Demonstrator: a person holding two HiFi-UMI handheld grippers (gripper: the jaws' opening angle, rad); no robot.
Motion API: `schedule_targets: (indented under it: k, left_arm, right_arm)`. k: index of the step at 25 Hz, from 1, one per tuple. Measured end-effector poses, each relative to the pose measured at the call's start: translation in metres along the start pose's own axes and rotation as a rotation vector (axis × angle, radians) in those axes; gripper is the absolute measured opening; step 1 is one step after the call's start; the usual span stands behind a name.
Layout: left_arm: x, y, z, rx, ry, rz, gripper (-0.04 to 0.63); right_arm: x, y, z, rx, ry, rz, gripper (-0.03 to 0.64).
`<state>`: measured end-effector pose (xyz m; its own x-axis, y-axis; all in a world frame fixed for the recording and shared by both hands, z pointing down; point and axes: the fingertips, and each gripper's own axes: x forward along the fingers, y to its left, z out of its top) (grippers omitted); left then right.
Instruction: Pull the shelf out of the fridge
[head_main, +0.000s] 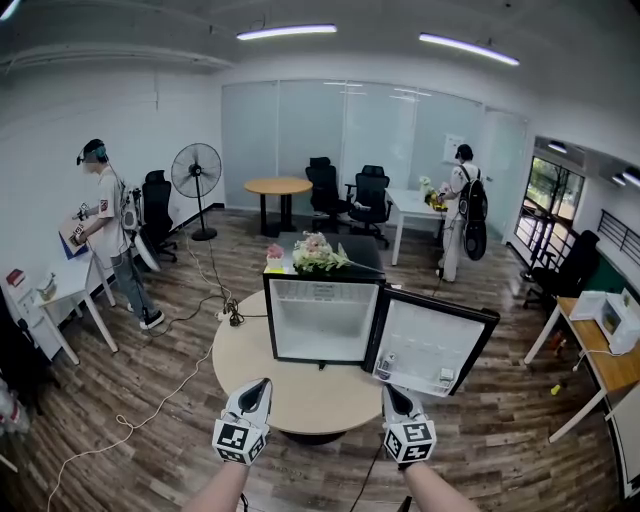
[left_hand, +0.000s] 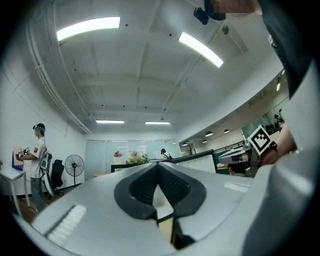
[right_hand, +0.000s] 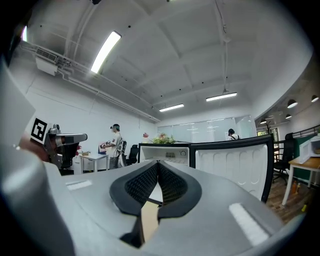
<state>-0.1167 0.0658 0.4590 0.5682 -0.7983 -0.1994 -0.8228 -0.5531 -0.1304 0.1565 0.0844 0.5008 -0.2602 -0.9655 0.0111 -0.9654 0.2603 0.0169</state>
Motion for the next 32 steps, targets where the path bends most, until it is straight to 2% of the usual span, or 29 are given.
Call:
schedule_targets:
  k: [1,2,3,5,7,20,32]
  left_arm:
    - [0.0,0.0,0.0,0.0,-0.001,0.001,0.0]
    - [-0.001,-0.001,0.001,0.002,-0.001,0.001,0.0]
    - [-0.001,-0.001,0.001,0.004,-0.002,0.002,0.0]
    - [0.001,-0.002,0.0,0.005,-0.001,0.001,0.0]
    - [0.004,-0.003,-0.003,0.005,0.004,0.0,0.0]
    - [0.016,-0.015,-0.002,0.017,0.011,0.02,0.0]
    - [0.028,-0.047,-0.003,0.065,0.038,0.083,0.0]
  right_arm:
    - [0.004,0.005,-0.004,-0.017,0.023,0.032,0.011]
    - [0.01,0.013,-0.009,-0.049,0.057,0.066,0.238]
    - [0.015,0.021,-0.014,-0.095,0.089,0.094,0.597]
    - [0.018,0.031,-0.015,-0.183,0.104,0.117,0.598]
    - [0.018,0.033,-0.011,-0.204,0.084,0.122,0.598]
    - [0.017,0.007,-0.003,-0.184,0.061,0.115,0.598]
    - [0.012,-0.014,-0.01,-0.165,0.017,0.206,0.598]
